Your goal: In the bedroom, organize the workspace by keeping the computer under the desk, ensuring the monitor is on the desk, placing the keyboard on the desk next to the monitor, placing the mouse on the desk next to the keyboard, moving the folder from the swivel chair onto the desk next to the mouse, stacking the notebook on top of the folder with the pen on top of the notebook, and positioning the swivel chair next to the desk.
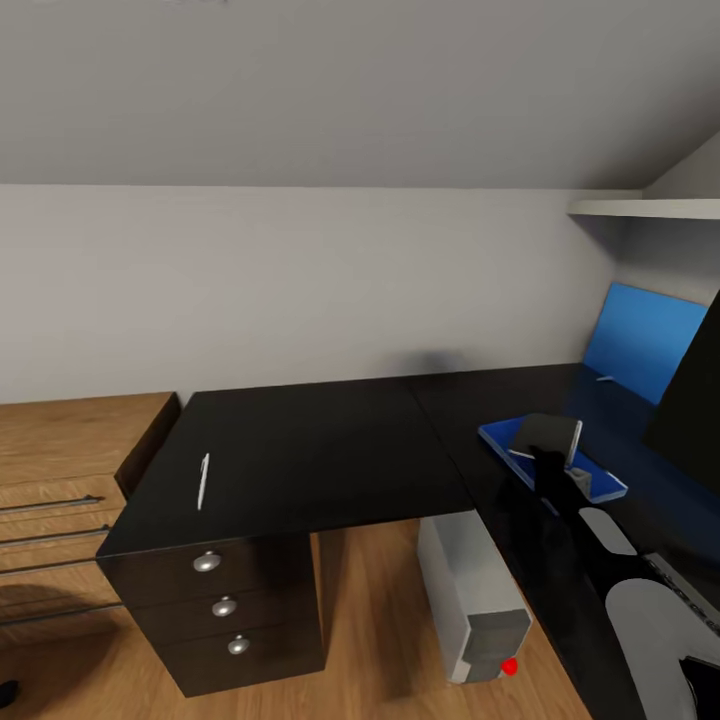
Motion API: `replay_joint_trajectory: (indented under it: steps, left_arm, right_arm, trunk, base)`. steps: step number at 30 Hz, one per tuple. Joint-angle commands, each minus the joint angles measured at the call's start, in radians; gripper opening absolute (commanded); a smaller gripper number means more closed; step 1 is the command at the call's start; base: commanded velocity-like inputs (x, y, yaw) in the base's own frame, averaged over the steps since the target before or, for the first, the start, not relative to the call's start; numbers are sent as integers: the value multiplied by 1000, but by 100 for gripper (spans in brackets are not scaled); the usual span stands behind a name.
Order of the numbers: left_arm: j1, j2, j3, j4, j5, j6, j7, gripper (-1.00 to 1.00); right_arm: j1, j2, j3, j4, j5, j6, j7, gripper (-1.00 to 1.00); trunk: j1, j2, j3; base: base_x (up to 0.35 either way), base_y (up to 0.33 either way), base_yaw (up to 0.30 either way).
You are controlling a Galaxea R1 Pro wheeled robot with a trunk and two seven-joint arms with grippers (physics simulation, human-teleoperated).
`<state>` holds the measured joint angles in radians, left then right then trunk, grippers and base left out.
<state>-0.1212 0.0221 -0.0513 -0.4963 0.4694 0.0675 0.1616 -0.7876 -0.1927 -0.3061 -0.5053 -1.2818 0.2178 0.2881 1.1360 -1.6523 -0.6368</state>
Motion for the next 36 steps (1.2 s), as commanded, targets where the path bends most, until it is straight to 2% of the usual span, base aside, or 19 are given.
replay_joint_trajectory:
  steps: [1,28,30,32,36]
  left_arm:
    - [0,1,-5,-2,7,1,8,100]
    - [0,1,-5,-2,8,-2,9,100]
    - [0,-6,-7,-2,6,-1,8,100]
    - [0,-8,-7,-2,6,-2,8,100]
    - [0,-22,-7,-2,6,-4,8,100]
  right_arm:
    - [-1,0,-6,1,-10,9,3,-100]
    - [-1,-2,-16,1,-10,21,18,-100]
    - [1,-12,-28,0,-9,31,20,-100]
    - [1,-11,-38,0,-8,40,20,-100]
    - [1,-18,-37,-1,-9,36,22,-100]
  trunk:
    - [0,0,-1]
    - [0,0,-1]
    - [0,0,-1]
    - [0,0,-1]
    - [0,0,-1]
  base:
    - [44,-41,0]
    - [24,-2,0]
    - [0,0,0]
    - [0,0,0]
    - [0,0,0]
